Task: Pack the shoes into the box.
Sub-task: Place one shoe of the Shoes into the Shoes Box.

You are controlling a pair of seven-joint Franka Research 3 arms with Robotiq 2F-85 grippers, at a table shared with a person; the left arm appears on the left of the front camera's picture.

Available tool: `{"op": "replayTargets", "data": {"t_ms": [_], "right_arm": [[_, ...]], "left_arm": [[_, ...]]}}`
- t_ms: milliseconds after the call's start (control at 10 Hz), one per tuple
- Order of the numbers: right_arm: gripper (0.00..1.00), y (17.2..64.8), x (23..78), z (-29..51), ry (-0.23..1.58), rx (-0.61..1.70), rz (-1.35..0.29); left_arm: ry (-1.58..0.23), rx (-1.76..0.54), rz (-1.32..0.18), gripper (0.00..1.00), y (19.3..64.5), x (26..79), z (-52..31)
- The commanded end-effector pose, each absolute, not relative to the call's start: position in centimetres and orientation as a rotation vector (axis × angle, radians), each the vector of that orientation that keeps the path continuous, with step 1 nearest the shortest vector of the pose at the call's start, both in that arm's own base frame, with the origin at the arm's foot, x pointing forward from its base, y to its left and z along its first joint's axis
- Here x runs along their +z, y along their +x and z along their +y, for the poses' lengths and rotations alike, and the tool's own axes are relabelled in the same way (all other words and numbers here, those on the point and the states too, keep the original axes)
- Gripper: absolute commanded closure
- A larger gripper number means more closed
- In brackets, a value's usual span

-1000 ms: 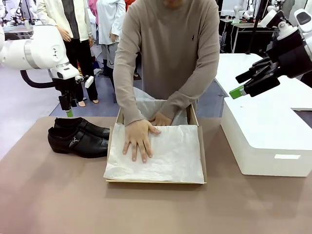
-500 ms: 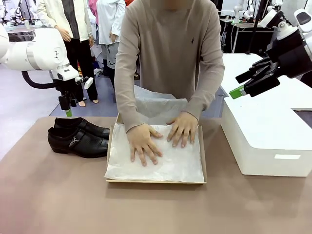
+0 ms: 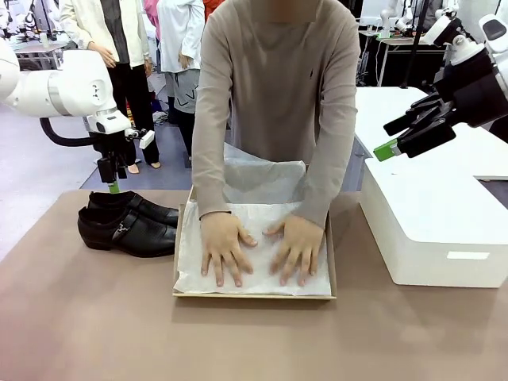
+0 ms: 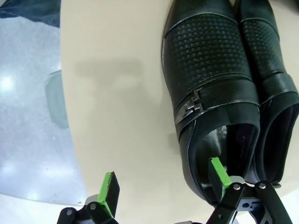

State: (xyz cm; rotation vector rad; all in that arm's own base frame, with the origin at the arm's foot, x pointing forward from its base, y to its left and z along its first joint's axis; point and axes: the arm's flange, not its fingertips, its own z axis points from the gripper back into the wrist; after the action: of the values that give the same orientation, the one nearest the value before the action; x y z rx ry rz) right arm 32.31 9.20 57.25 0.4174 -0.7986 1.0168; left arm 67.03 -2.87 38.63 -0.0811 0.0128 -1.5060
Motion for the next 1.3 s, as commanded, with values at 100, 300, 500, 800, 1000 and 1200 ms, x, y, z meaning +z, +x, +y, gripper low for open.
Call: {"op": "replayTargets", "data": {"t_ms": [100,300,500,800,1000,1200], "right_arm": [[0.00,32.5,57.3,9.2,0.435,1.027,-0.810],[0.00,32.5,57.3,9.2,0.435,1.027,-0.810],[0.00,32.5,57.3,9.2,0.435,1.027,-0.810],[0.00,32.5,57.3,9.2,0.435,1.027,-0.810],[0.00,32.5,57.3,9.2,0.435,1.027,-0.810],[0.00,32.5,57.3,9.2,0.435,1.027,-0.810]], "left_arm": [[-0.119,-1.521,0.050,0.00,67.6,38.3,-2.8],[-0.117,-1.518,0.057,0.00,67.7,37.8,-3.0],[-0.111,-1.517,0.057,0.00,68.0,37.3,-3.1],[-0.124,-1.521,0.085,0.00,68.3,36.6,-3.1],[-0.149,-1.524,0.113,0.00,68.4,36.0,-3.0],[-0.169,-1.510,0.145,0.00,68.6,35.2,-2.7]]}}
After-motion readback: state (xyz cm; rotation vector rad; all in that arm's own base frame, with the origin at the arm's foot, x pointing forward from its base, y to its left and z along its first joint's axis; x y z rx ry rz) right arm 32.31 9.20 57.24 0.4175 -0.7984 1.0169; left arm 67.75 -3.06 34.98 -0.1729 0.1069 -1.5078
